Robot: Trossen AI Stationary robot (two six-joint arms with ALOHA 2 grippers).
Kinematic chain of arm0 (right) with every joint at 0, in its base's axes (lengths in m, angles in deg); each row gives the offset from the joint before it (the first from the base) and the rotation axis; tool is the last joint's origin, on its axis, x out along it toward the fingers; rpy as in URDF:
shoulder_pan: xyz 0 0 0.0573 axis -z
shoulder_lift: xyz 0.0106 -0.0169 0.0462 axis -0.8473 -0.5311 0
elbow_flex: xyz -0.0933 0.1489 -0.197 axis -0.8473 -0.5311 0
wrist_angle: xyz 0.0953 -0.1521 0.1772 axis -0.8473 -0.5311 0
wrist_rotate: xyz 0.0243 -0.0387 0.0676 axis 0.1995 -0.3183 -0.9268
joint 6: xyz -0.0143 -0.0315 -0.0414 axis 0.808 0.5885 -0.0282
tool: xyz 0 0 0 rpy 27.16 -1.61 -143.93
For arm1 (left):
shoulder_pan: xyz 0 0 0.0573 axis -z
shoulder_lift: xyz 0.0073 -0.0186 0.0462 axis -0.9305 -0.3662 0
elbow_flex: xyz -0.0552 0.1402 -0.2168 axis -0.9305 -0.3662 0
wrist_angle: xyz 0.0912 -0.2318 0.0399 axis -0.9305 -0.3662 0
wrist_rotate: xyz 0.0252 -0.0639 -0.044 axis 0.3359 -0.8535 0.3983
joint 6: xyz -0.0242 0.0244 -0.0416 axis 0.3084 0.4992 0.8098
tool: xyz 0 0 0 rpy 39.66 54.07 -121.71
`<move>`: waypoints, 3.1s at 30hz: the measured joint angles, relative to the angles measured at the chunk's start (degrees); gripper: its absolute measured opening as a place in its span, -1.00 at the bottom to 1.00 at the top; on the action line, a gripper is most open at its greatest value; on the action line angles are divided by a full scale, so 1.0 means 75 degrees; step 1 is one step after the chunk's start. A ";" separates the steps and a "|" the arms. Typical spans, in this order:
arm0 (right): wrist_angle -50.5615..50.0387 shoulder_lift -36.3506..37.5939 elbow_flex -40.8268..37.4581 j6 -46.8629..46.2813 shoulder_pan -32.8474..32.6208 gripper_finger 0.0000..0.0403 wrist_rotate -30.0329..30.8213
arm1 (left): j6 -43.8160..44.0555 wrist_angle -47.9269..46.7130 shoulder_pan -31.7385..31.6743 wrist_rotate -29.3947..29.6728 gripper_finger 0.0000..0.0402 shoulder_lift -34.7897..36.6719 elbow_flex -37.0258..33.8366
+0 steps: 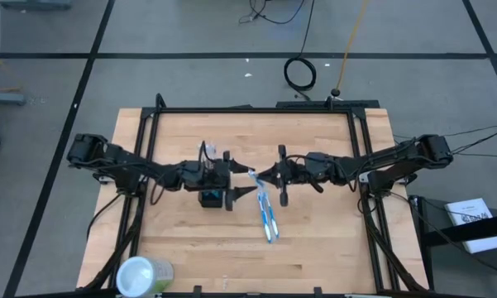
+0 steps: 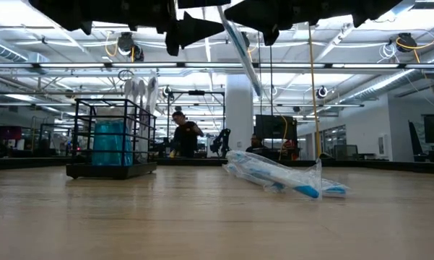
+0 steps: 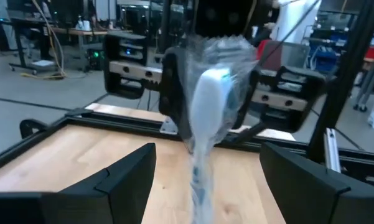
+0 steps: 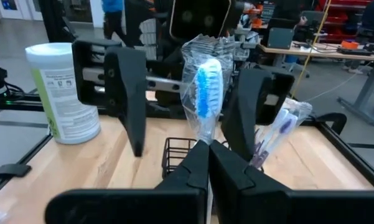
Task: Pick & Place toothbrushing station
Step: Put the blue toothbrush into the bottom compartment of the mesh organizer
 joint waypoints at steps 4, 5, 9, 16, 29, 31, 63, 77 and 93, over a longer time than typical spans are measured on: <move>0.0006 0.0000 0.0000 0.0000 0.0003 -1.00 0.0000 | 0.0012 0.0124 -0.0122 0.0003 0.44 -0.0009 0.0000; 0.0006 0.0000 0.0000 0.0000 0.0003 -1.00 -0.0005 | 0.0029 0.0131 -0.0151 0.0002 0.40 -0.0006 0.0000; 0.0067 0.0000 0.0000 0.0000 0.0001 -1.00 -0.0017 | 0.0122 0.0093 -0.0227 0.0000 0.11 -0.0010 0.0000; 0.0049 0.0000 0.0001 -0.0001 -0.0044 -1.00 0.0007 | 0.0122 0.0160 -0.0238 -0.0081 -0.57 -0.0091 0.0000; -0.0744 0.0200 0.0032 0.0009 -0.0047 -0.76 0.0009 | -0.0154 -0.0515 -0.0152 0.0138 -0.95 0.0779 -0.0007; -0.1055 0.0248 -0.0030 -0.0001 -0.0050 -0.67 -0.0002 | -0.0163 -0.1077 0.0001 0.0750 -0.93 0.1292 0.0006; -0.1491 0.1515 -0.0755 -0.0539 0.0017 -0.41 0.0440 | 0.6984 -1.0478 0.4941 0.7339 -0.95 0.3358 0.0000; -0.1416 0.1515 -0.0755 -0.0548 0.0017 -0.42 0.0440 | 0.7638 -1.0718 0.4900 0.7115 -0.95 0.2034 0.0000; -0.1300 0.1515 -0.0755 -0.0481 0.0023 -0.42 0.0466 | 0.8484 -1.0662 0.4315 0.6311 -0.73 0.0775 0.0000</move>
